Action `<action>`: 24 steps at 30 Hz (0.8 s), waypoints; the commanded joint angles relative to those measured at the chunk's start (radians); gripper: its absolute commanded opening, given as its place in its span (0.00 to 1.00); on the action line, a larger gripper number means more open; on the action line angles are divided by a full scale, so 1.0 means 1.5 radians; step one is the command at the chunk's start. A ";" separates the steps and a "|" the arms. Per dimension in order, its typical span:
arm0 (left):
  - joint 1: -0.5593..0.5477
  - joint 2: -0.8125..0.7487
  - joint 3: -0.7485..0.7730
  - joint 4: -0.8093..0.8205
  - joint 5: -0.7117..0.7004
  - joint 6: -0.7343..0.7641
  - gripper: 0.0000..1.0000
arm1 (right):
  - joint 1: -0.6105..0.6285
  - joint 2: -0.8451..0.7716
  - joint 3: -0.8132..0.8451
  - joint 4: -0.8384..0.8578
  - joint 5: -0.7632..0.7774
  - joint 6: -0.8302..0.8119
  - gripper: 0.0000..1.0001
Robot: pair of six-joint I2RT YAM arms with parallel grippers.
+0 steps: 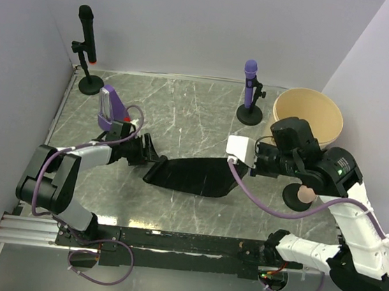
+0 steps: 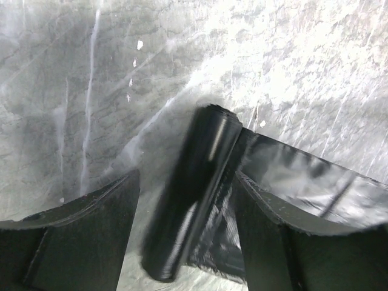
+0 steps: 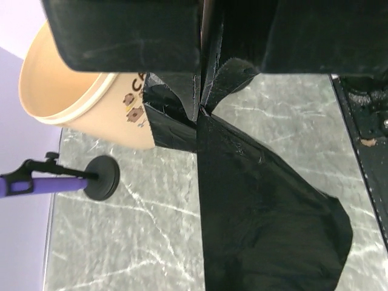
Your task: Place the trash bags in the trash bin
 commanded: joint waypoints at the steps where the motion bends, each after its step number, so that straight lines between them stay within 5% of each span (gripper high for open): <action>1: -0.019 0.031 -0.018 -0.052 -0.059 0.006 0.70 | 0.000 -0.020 -0.034 -0.142 0.039 -0.007 0.00; 13: -0.053 0.062 -0.001 -0.078 -0.082 0.021 0.70 | -0.005 -0.061 -0.125 -0.143 0.068 -0.013 0.00; 18: -0.097 0.045 0.025 -0.173 -0.206 0.049 0.70 | -0.007 -0.071 -0.156 -0.139 0.069 -0.014 0.00; 24: -0.114 0.030 0.019 -0.190 -0.198 0.041 0.66 | -0.012 -0.084 -0.174 -0.138 0.065 -0.011 0.00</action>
